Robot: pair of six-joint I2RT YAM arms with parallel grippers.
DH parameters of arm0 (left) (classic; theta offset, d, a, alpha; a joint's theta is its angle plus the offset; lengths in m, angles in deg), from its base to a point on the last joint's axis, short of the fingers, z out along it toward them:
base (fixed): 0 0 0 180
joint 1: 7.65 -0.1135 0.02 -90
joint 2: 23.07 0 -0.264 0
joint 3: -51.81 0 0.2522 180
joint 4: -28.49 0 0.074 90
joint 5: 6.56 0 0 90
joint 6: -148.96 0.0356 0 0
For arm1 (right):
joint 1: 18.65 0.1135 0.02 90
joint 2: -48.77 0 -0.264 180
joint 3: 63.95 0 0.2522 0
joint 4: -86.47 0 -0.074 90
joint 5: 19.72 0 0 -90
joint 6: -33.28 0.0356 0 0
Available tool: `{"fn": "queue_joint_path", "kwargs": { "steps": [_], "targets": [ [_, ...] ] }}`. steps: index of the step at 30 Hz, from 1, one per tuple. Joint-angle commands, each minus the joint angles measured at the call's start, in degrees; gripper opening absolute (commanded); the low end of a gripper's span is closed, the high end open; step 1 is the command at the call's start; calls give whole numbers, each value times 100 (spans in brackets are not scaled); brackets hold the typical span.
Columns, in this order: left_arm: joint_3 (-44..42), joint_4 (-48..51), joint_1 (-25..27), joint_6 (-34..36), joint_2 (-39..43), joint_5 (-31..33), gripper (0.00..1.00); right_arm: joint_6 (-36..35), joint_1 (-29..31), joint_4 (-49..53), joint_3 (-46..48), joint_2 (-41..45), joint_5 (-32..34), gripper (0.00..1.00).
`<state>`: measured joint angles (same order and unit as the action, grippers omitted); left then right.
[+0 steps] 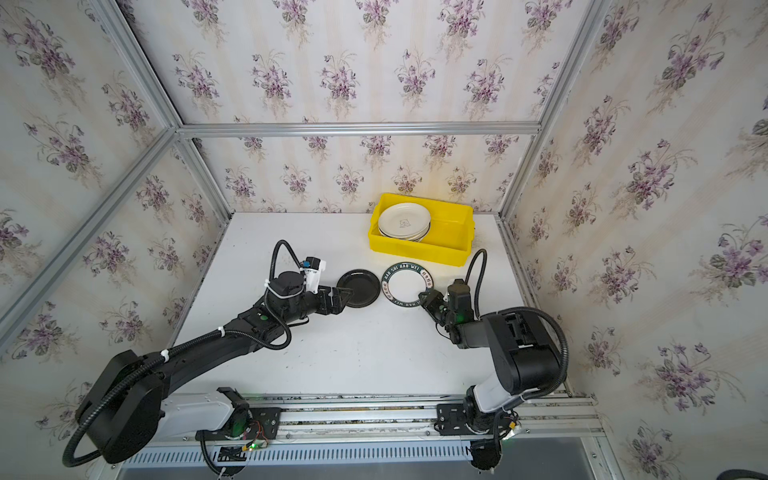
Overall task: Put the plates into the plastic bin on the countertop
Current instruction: 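Open right gripper and move it back to the green-rimmed plate, then grip the green-rimmed plate rim with right gripper and tilt it up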
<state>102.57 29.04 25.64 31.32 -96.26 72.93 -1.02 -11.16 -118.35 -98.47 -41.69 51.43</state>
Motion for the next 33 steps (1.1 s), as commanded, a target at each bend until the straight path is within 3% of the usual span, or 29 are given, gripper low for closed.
{"fn": "queue_joint_path", "kwargs": {
  "steps": [1, 10, 16, 33],
  "targets": [
    [27, -182, -25, -35, -29, -110, 99, 71, 5, -106, -99, -171, 57, 43],
    [44, -173, -93, -75, -90, -167, 99, -36, -278, -174, -186, -385, 5, 23],
    [36, -182, -118, -102, -108, -198, 99, -623, -380, 760, -576, -302, 58, 21],
    [80, -182, -166, -164, -213, -268, 99, -1070, -472, 1147, -933, -405, 124, 15]
  ]
}}
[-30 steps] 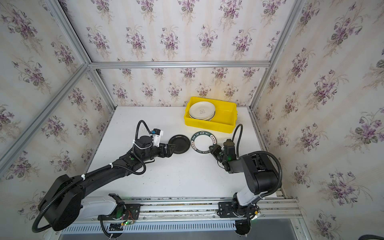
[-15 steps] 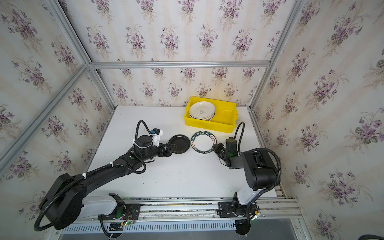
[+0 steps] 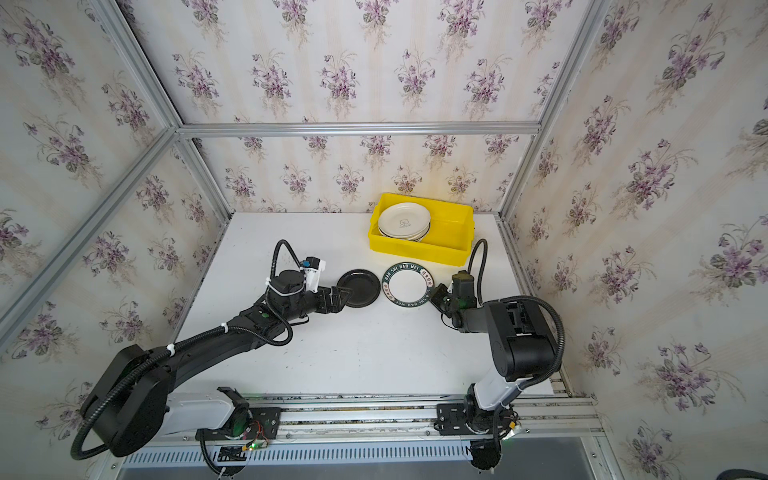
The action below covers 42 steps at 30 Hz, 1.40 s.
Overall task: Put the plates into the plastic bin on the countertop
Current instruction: 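Grip the green-rimmed plate rim with right gripper and tilt it up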
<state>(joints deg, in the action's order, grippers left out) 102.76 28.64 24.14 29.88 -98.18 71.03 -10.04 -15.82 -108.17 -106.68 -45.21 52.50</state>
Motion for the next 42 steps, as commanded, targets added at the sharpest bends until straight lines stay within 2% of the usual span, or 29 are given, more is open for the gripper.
{"fn": "queue_joint_path", "kwargs": {
  "steps": [1, 5, 9, 15, 23, 29, 42],
  "targets": [
    [60, -151, -24, -33, -36, -78, 99, -168, -2, 127, -147, -91, -5, 14],
    [61, -151, -33, -34, -47, -225, 99, -142, -6, 45, -216, -214, -15, 13],
    [60, -158, -50, -36, -63, -232, 99, -98, -11, 4, -197, -245, -8, 6],
    [60, -172, -72, -73, -75, -285, 99, -130, -44, 190, -115, 27, 108, 3],
    [60, -169, -111, -89, -70, -339, 99, -368, -72, 1046, 51, 813, 820, 0],
    [45, -210, -208, -133, -117, -428, 99, -274, -77, 1199, 353, 1335, 1188, 0],
    [-19, -284, -305, -219, -89, -499, 99, -451, -73, 2333, 412, 2875, 1269, 0]
  ]
}}
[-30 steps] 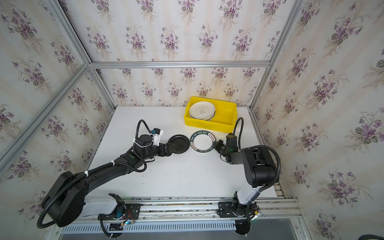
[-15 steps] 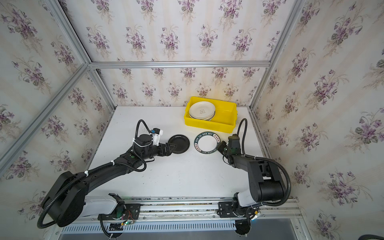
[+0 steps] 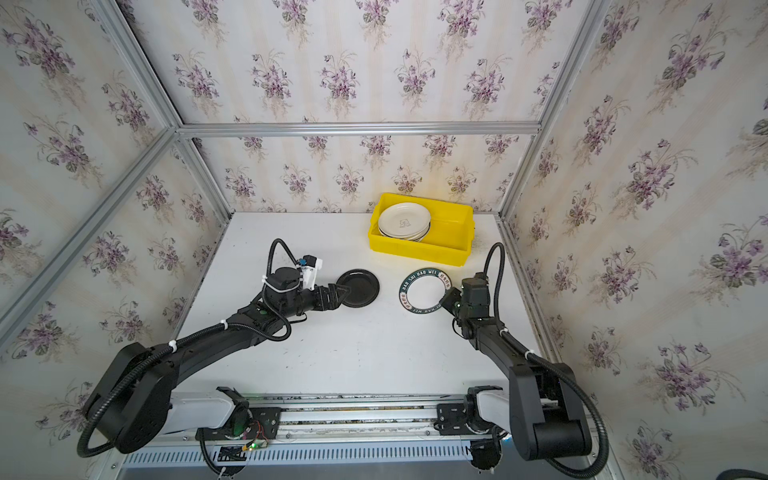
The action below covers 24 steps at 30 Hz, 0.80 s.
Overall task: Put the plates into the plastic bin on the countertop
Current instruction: 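Grip the green-rimmed plate rim with right gripper and tilt it up, then lift the green-rimmed plate with right gripper and carry it to the bin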
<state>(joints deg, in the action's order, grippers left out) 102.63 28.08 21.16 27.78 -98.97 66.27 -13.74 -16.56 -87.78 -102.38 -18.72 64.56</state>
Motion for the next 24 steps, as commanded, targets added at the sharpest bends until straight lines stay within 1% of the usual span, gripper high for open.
{"fn": "queue_joint_path", "kwargs": {
  "steps": [1, 8, 12, 17, 24],
  "targets": [
    [1, -234, -7, -11, -36, -18, 99, -59, 2, 382, -10, 366, 30, 0],
    [6, -280, -25, -73, -129, -102, 99, 295, 7, 833, -62, 1238, -247, 0],
    [-28, -319, -32, -98, -92, -103, 99, 312, 4, 1034, -298, 1447, -393, 0],
    [-23, -337, -36, -125, -126, -139, 99, 290, 11, 1087, -721, 1334, -461, 0],
    [-41, -341, -36, -141, -94, -136, 99, 241, 11, 867, -1566, 666, -551, 0]
  ]
}}
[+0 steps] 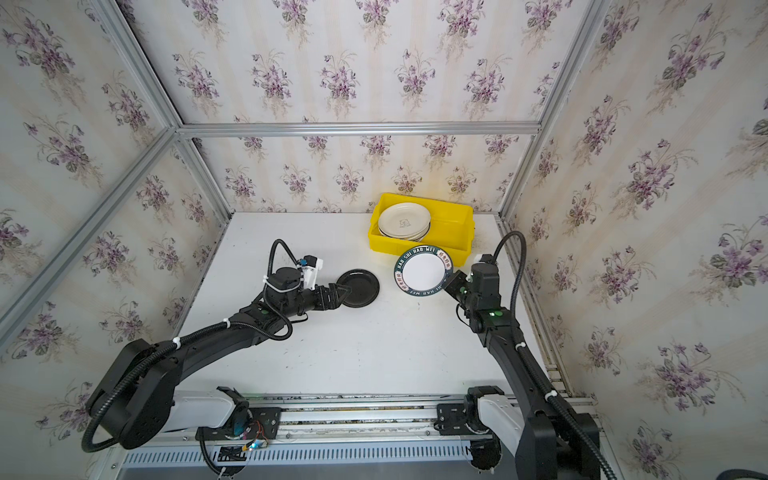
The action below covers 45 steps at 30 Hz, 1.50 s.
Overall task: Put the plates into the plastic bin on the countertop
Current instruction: 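Lift the green-rimmed plate with right gripper and carry it to the bin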
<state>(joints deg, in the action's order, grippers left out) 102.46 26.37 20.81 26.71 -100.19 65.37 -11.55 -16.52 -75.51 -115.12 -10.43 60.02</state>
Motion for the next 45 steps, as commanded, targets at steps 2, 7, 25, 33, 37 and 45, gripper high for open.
{"fn": "queue_joint_path", "kwargs": {
  "steps": [2, 7, 25, 33, 37, 45],
  "targets": [
    [-23, -170, -8, -27, 39, -40, 99, -34, 6, -452, -615, -432, -23, 0],
    [-23, -167, -17, -30, 23, -32, 99, -219, 2, -425, -1586, -1213, 103, 0],
    [-85, -223, -53, -132, 119, -106, 99, -577, 383, -479, -3943, -3378, 752, 0],
    [-67, -231, -69, -166, 40, -148, 99, -726, 513, -164, -4821, -4288, 816, 0],
    [-58, -247, -85, -176, 13, -197, 99, -863, 611, -91, -5047, -4613, 963, 0],
    [-111, -323, -120, -281, 5, -232, 99, -886, 664, 9, -5445, -5283, 1168, 0]
  ]
}}
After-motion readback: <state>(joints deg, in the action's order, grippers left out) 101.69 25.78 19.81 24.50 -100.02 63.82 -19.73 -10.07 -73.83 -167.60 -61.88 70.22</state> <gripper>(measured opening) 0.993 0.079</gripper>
